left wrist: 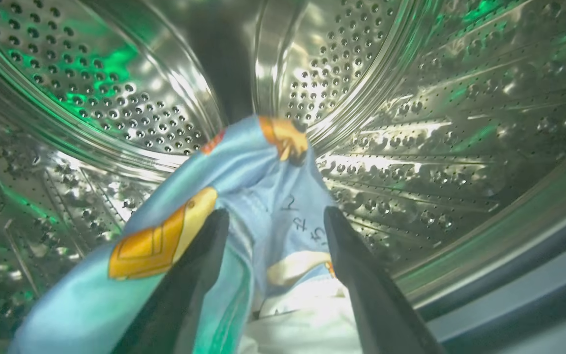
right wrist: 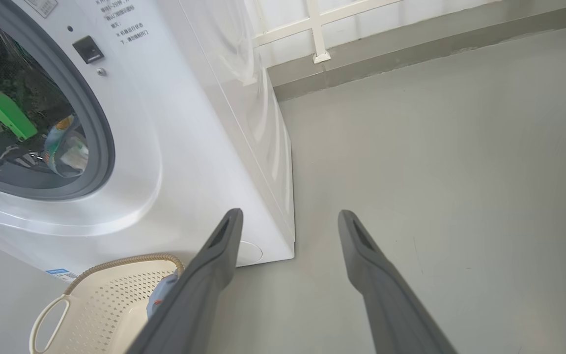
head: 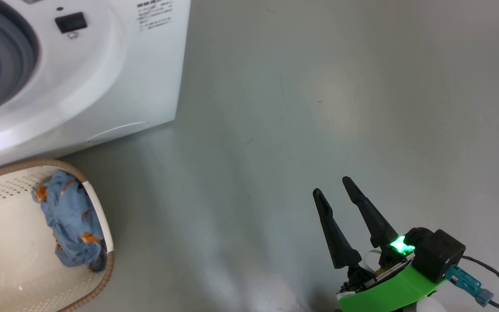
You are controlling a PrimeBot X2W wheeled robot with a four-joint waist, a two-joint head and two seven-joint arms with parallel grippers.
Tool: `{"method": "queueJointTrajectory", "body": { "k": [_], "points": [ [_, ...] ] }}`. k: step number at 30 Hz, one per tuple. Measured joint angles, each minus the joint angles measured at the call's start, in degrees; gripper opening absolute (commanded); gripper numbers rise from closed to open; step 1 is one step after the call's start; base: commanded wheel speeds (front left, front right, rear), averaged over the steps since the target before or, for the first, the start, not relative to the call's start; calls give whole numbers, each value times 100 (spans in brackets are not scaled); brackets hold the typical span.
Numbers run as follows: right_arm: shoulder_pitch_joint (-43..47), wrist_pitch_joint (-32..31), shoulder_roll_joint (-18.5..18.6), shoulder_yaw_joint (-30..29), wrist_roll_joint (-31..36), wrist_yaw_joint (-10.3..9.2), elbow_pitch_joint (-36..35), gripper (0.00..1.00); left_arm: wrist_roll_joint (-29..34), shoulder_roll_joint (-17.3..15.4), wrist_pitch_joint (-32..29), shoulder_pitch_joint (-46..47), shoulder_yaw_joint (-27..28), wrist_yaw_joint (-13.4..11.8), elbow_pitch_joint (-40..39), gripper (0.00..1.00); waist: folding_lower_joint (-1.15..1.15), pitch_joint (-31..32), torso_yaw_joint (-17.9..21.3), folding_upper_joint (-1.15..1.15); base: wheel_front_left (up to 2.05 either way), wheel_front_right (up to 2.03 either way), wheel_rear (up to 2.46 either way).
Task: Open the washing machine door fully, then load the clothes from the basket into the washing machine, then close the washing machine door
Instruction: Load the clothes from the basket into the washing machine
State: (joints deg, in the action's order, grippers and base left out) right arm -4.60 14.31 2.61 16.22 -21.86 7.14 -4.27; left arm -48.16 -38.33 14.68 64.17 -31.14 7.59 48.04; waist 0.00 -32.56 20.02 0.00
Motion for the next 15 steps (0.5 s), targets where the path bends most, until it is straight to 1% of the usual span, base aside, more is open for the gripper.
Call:
{"method": "queueJointTrajectory", "body": {
  "k": [3, 7, 11, 15],
  "points": [
    [-1, 0, 0, -7, 0, 0, 10, 100, -198, 10, -64, 10, -231, 0, 212, 100, 0, 19, -47, 0, 0, 0, 0],
    [-2, 0, 1, -24, 0, 0, 21, 100, -371, 15, -104, 27, -569, 0, 285, 100, 0, 41, -116, 0, 0, 0, 0],
    [-8, 0, 1, -49, 0, 0, 32, 100, -659, 15, -54, 38, -714, 0, 240, 100, 0, 55, -189, 0, 0, 0, 0],
    [-11, 0, 1, -114, 3, 0, 36, 100, -844, 20, -11, 7, -715, 0, 41, 100, 0, 64, -276, 0, 0, 0, 0]
  ]
}}
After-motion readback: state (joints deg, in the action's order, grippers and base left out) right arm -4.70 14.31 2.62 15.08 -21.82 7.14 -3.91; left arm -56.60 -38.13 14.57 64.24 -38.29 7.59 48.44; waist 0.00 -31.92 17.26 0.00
